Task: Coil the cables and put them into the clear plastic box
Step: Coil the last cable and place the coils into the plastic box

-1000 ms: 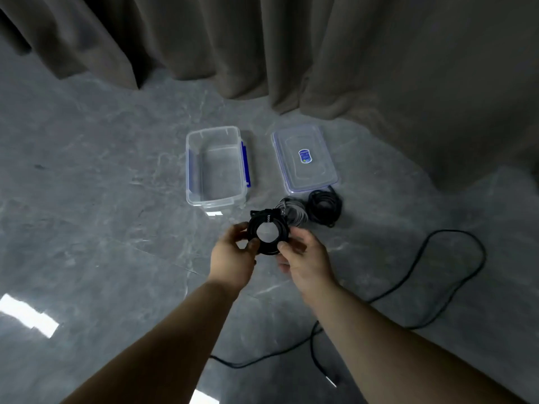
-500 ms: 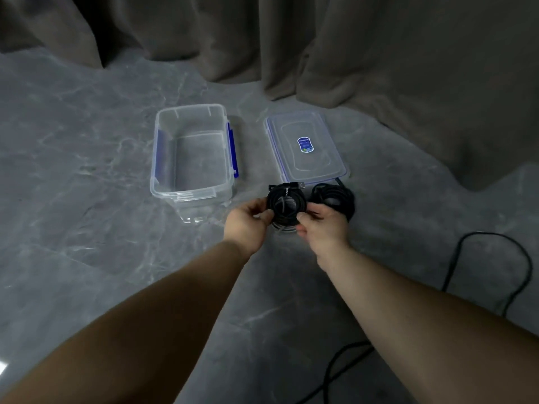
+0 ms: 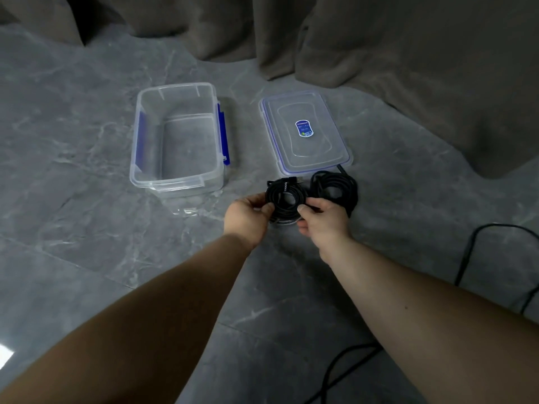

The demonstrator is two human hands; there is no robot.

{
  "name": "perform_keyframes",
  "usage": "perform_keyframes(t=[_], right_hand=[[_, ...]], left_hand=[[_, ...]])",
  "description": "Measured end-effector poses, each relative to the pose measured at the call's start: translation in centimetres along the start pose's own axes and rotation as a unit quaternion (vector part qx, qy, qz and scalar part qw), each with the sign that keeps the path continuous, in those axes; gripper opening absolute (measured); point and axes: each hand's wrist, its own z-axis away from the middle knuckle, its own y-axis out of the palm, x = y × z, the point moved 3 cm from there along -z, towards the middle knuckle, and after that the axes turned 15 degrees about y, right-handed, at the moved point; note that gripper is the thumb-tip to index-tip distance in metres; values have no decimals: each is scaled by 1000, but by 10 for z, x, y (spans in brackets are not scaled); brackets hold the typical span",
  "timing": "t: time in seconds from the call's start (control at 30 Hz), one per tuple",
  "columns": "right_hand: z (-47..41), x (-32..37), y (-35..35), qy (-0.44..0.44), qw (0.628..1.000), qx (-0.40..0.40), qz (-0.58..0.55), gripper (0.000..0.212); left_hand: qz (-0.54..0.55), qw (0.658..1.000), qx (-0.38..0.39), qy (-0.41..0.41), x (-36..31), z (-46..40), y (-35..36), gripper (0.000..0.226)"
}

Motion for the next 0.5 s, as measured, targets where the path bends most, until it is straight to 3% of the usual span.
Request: perform_keyframes(t=[0.27, 0.4, 0.5], right_hand=[[-4, 0, -1, -12, 1000, -10, 12, 31], [10, -2, -17, -30, 999, -16, 4, 31], [35, -7, -50, -28, 999, -22, -10, 29]], left_hand=[[-47, 999, -12, -1, 5, 3, -2, 45], [-137, 987, -39, 70, -7, 18, 3, 49], [-121, 988, -8, 101, -17, 41, 30, 43]])
